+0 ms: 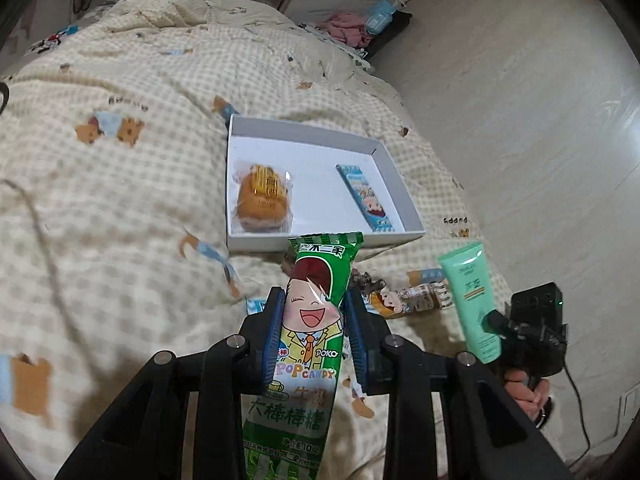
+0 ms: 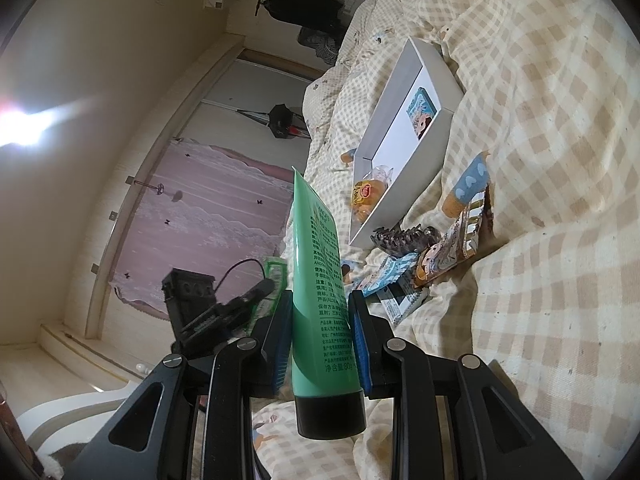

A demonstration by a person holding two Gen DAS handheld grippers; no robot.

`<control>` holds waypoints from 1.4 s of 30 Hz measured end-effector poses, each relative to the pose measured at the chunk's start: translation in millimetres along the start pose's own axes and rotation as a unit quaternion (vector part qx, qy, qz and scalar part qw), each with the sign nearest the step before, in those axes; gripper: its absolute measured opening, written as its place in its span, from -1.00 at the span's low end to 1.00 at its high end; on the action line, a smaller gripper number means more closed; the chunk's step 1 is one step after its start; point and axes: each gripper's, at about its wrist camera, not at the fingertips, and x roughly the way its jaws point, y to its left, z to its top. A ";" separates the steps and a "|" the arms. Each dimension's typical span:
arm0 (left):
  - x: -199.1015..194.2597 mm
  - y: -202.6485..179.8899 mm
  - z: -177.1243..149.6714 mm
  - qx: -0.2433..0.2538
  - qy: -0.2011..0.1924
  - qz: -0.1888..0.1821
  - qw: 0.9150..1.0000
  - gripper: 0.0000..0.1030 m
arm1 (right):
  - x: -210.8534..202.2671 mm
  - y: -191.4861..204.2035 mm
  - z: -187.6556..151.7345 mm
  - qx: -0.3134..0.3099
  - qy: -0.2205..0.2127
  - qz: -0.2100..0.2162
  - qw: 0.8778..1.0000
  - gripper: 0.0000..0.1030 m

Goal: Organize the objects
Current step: 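Grasp the green pop candy stick with the left gripper and lift it, then lower the green pop candy into the tray with the left gripper while the right gripper places the mint-green tube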

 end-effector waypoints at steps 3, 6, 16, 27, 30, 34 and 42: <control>11.6 -1.0 -13.0 0.008 0.009 0.026 1.000 -0.36 | -0.3 0.2 0.0 -0.001 0.000 0.000 1.000 -0.44; 15.9 -6.0 -16.4 0.018 0.015 0.035 0.999 -0.36 | 0.1 0.7 -0.3 -0.003 0.002 -0.001 1.000 -0.45; 5.7 -33.2 12.9 0.038 -0.029 0.047 0.998 -0.36 | 12.4 5.8 9.6 0.006 0.042 -0.029 0.999 -0.45; 70.4 -56.9 103.4 0.054 -0.066 0.023 0.996 -0.36 | 53.0 53.6 101.5 -0.105 0.018 -0.105 0.989 -0.45; 102.2 -43.5 116.6 0.030 -0.044 0.029 0.998 -0.36 | 74.0 52.7 125.6 -0.143 -0.008 -0.162 0.976 -0.45; 116.0 -22.7 119.2 0.006 -0.078 0.029 0.996 -0.36 | 90.0 34.0 146.5 -0.143 -0.047 -0.199 0.968 -0.45; 109.5 -20.8 95.1 0.110 -0.187 0.102 0.971 -0.36 | 95.8 33.0 109.9 -0.298 -0.166 -0.336 0.878 -0.45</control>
